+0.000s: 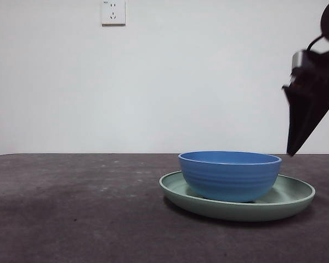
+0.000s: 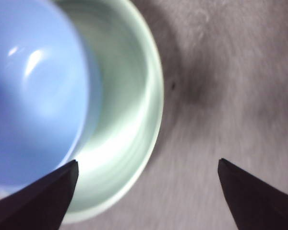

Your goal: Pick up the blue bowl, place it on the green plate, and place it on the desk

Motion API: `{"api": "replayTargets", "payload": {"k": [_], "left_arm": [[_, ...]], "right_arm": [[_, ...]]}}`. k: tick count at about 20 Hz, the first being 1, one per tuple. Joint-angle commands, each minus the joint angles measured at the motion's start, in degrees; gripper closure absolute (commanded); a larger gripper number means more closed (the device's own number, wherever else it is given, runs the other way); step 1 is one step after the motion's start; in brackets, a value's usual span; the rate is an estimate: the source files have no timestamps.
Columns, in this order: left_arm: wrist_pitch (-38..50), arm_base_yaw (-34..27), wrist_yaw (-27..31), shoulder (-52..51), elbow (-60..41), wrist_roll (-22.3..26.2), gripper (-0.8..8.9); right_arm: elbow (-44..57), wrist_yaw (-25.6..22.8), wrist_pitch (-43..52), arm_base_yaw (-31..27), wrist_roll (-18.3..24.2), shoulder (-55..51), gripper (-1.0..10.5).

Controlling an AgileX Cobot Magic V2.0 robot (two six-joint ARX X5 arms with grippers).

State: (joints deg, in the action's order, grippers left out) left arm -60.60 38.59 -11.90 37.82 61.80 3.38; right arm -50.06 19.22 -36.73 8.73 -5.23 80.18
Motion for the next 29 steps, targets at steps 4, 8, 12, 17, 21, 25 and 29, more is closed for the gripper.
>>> {"api": "replayTargets", "payload": {"k": [4,8,12,17,21,25,29], "left_arm": [[0.63,0.37,0.02,0.28,0.68,-1.25,1.88],[0.55,0.37,0.02,0.28,0.68,-1.49,1.88],[0.42,0.37,0.02,0.28,0.68,-1.46,1.88],[0.42,0.37,0.02,0.28,0.68,-1.49,1.88],[0.42,0.37,0.02,0.28,0.68,-1.49,1.88],[0.02,0.37,0.02,0.28,0.68,-1.49,1.88],[-0.02,0.37,0.02,0.28,0.68,-1.51,1.88]], "right_arm": [[-1.05,-0.2,5.2,0.13,0.79,7.15,5.1],[-1.03,1.57,7.58,0.13,0.85,10.49,5.6],[-1.01,2.03,8.59,0.15,0.98,12.04,7.1],[-1.01,3.89,9.4,0.33,0.9,12.79,9.1],[-0.98,4.46,9.7,0.9,-0.07,13.18,9.3],[-1.44,5.62,9.94,0.85,-1.79,12.48,9.3],[-2.86,9.9,9.81,0.9,-4.9,10.95,9.3]]}}
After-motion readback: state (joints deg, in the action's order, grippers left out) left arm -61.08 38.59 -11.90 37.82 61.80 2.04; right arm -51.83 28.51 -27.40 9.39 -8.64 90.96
